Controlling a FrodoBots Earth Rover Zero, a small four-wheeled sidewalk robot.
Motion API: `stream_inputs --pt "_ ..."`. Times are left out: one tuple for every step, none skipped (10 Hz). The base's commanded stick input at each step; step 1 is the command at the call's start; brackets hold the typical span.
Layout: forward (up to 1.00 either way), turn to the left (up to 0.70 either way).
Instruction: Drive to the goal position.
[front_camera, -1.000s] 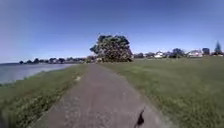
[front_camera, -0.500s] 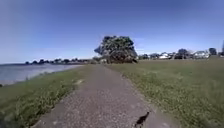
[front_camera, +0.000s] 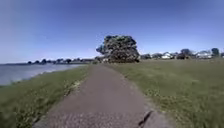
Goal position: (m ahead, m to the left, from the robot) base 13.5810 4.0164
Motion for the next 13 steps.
stream_inputs --pt "0.7 0.0" --pt "0.7 0.0" --pt "0.7 0.0" --pt "0.7 0.0" --pt "0.7 0.0" --pt "0.7 0.0" --pt "0.7 0.0" --pt "0.7 0.0" --pt "0.7 0.0" --pt "0.7 0.0" --pt "0.7 0.0" --pt "0.7 0.0" --pt "0.7 0.0"
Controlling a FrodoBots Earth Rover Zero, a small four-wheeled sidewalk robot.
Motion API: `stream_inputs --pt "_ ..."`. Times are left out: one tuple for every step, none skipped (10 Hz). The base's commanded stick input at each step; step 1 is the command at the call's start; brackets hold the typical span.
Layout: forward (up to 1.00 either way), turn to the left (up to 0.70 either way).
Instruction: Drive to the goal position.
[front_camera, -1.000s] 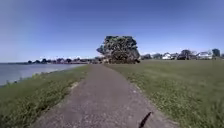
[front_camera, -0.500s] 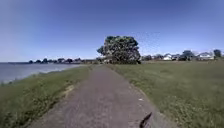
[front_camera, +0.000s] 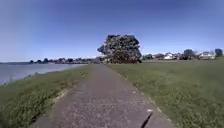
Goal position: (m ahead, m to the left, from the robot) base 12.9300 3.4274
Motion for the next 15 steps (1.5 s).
stream_inputs --pt "0.7 0.0" --pt "0.7 0.0" --pt "0.7 0.0" --pt "0.7 0.0" --pt "0.7 0.0" --pt "0.7 0.0" --pt "0.7 0.0" --pt "0.7 0.0" --pt "0.7 0.0" --pt "0.7 0.0" --pt "0.7 0.0" --pt "0.7 0.0" --pt "0.7 0.0" --pt "0.7 0.0" --pt "0.7 0.0"
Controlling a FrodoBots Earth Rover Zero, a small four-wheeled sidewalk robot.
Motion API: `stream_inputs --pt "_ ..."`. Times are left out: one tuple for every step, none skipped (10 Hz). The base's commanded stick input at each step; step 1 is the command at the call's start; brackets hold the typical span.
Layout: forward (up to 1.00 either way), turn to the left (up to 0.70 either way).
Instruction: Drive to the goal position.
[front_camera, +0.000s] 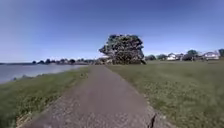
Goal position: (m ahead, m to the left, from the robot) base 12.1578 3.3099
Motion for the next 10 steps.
stream_inputs --pt "0.7 0.0" --pt "0.7 0.0" --pt "0.7 0.0" --pt "0.7 0.0" --pt "0.7 0.0" --pt "0.7 0.0" --pt "0.7 0.0" --pt "0.7 0.0" --pt "0.7 0.0" --pt "0.7 0.0"
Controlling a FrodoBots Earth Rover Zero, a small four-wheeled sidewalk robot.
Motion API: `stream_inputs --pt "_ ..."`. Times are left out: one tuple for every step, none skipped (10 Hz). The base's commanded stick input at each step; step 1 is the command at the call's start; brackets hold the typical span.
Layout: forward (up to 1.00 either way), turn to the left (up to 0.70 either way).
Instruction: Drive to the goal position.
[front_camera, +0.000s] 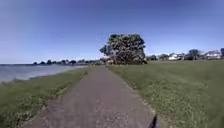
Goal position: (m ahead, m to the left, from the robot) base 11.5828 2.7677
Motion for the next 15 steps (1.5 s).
stream_inputs --pt "0.7 0.0" --pt "0.7 0.0" --pt "0.7 0.0" --pt "0.7 0.0" --pt "0.7 0.0" --pt "0.7 0.0" --pt "0.7 0.12" --pt "0.7 0.27" --pt "0.7 0.27" --pt "0.7 0.0" --pt "0.7 0.0" --pt "0.7 0.0" --pt "0.7 0.0" --pt "0.7 0.0" --pt "0.7 0.0"
